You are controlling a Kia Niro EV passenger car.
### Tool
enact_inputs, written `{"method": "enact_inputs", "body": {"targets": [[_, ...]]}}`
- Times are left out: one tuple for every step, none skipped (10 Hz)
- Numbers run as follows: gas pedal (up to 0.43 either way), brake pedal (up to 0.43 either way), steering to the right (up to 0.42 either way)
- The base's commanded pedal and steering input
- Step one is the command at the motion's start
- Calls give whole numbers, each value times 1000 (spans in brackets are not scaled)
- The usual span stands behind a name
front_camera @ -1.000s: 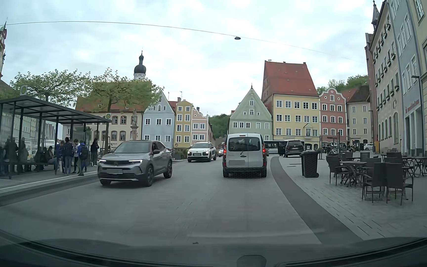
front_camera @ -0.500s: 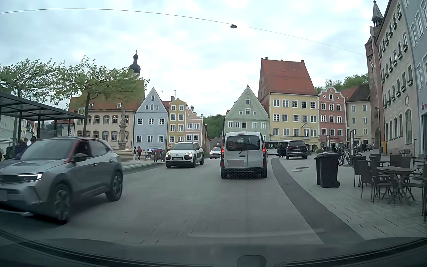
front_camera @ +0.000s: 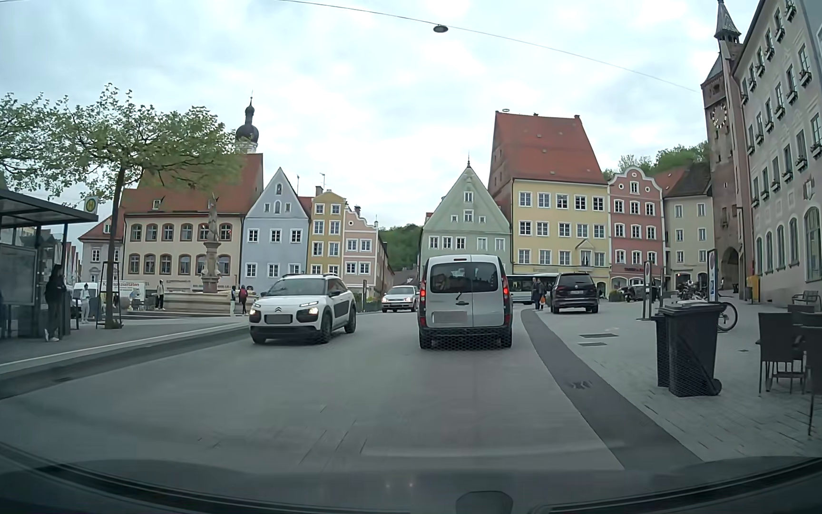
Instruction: Follow the waypoints while adhering to traffic rules and regulations
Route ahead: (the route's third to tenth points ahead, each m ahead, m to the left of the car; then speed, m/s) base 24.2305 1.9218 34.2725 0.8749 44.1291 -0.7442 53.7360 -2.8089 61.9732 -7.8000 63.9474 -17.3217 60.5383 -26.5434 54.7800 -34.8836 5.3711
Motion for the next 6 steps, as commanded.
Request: {"method": "enact_inputs", "body": {"targets": [[0, 0, 27], [0, 0, 27], [20, 0, 27], [47, 0, 27], [87, 0, 26], [110, 0, 27]]}}
